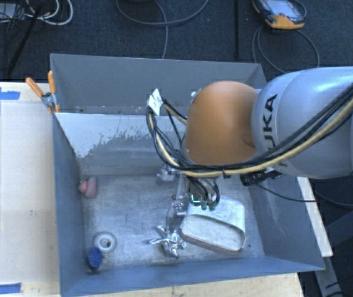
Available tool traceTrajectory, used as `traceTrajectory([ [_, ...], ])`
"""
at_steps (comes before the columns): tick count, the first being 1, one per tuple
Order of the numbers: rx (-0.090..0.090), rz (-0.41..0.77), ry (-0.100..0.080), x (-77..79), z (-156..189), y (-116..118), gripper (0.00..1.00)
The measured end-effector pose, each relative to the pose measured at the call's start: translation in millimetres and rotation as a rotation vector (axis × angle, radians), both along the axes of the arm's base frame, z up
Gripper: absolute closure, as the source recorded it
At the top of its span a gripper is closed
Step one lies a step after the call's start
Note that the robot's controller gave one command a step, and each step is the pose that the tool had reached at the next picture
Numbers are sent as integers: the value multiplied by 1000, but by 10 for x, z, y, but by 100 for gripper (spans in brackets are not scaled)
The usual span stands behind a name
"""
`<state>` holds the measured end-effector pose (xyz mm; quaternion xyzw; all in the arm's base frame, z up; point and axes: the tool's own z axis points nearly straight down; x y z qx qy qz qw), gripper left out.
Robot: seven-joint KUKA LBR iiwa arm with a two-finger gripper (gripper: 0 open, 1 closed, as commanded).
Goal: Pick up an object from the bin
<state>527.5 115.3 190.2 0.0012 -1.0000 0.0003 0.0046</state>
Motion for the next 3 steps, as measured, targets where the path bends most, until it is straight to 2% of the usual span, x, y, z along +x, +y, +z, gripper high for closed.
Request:
traceTrajectory([
  [1,1,128,-10,-561,-964,-325,0],
  [2,2,125,-13,-542,-926,-319,100],
  [3,2,132,-17,-417,265,-415,100],
])
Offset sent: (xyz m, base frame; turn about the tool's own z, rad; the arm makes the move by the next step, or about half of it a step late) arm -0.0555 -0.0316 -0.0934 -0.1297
